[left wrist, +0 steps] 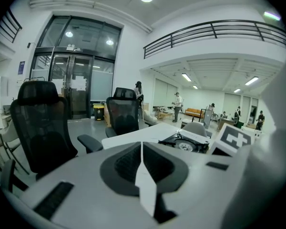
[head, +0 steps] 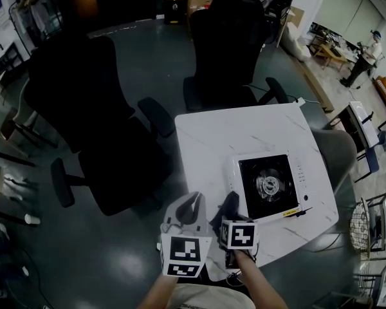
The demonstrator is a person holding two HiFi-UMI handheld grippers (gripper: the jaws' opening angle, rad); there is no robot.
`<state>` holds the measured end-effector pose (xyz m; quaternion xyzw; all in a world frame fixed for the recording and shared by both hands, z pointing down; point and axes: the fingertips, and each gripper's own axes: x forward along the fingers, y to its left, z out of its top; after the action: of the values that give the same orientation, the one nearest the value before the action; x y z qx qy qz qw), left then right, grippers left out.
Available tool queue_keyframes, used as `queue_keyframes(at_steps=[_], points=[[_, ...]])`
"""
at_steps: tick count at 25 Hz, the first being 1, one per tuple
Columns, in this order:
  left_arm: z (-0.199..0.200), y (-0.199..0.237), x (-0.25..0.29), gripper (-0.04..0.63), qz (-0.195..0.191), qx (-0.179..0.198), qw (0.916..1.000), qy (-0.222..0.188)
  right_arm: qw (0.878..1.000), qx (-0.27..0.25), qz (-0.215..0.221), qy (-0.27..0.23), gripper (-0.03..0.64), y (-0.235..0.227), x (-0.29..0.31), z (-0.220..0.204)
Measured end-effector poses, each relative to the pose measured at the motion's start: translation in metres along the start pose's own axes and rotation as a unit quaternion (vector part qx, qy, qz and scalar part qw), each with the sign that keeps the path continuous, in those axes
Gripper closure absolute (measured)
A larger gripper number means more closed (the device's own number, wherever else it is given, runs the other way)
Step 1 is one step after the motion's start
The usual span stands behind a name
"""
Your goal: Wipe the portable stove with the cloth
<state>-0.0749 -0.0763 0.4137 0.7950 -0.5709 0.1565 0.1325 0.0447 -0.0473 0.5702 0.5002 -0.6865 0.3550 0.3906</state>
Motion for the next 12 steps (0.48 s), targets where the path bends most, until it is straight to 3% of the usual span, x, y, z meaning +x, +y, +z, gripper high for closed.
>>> queue_keyframes(at_steps=[12], points=[[-0.004,0.022,0.005,0.574,0.029,-0.018,0.9994,0.008,1.000,0.027,0.011,-0.002,0.518,0.002,0.017,0.040]])
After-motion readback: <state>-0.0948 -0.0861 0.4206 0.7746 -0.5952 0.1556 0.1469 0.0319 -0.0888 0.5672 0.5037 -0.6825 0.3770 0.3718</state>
